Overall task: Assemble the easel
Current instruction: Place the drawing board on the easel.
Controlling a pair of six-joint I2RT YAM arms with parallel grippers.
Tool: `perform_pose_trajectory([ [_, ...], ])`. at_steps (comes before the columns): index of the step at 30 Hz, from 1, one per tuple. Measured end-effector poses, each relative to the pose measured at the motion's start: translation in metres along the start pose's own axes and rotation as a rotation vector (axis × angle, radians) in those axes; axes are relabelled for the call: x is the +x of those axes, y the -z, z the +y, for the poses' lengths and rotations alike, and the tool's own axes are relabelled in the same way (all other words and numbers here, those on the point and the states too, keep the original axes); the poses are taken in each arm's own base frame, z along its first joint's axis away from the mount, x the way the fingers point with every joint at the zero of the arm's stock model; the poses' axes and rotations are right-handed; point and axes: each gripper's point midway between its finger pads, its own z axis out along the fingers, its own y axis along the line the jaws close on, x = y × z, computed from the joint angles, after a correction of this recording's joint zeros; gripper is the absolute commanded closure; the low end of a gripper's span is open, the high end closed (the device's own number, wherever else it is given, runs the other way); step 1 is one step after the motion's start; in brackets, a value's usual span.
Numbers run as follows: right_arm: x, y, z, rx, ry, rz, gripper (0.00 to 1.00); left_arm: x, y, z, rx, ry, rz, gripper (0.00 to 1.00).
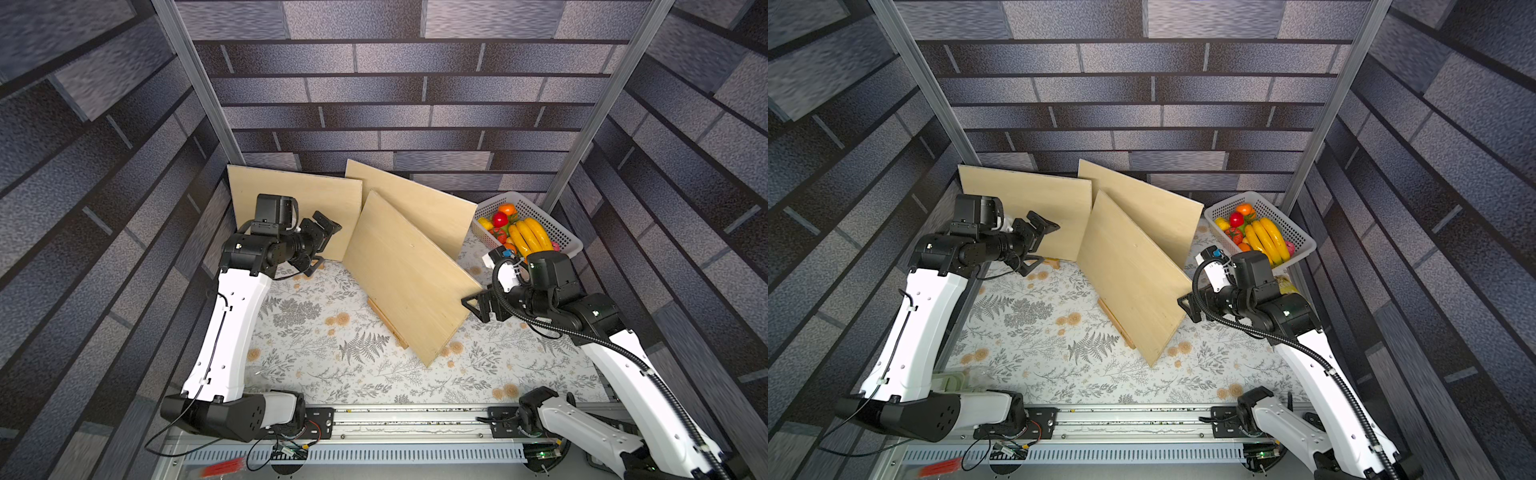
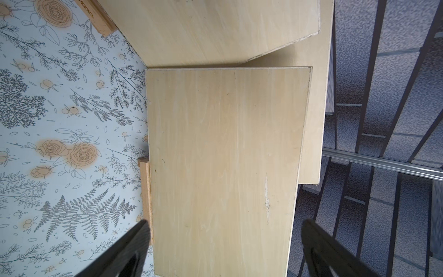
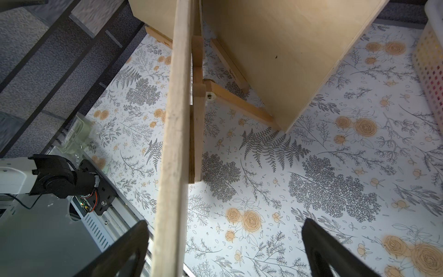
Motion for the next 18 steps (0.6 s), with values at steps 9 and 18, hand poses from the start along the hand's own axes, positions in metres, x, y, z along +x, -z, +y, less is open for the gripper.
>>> perform_pose_trajectory([
  [9, -0.029, 0.043, 0.017, -0.008, -0.018, -0.107, 0.00, -0.008, 0.006, 0.004, 0.007, -0.042, -0.019, 0.00],
  [18, -0.105, 0.100, 0.024, 0.057, -0.125, -0.265, 0.00, -0.022, 0.056, 0.019, -0.011, -0.201, -0.168, 0.00],
])
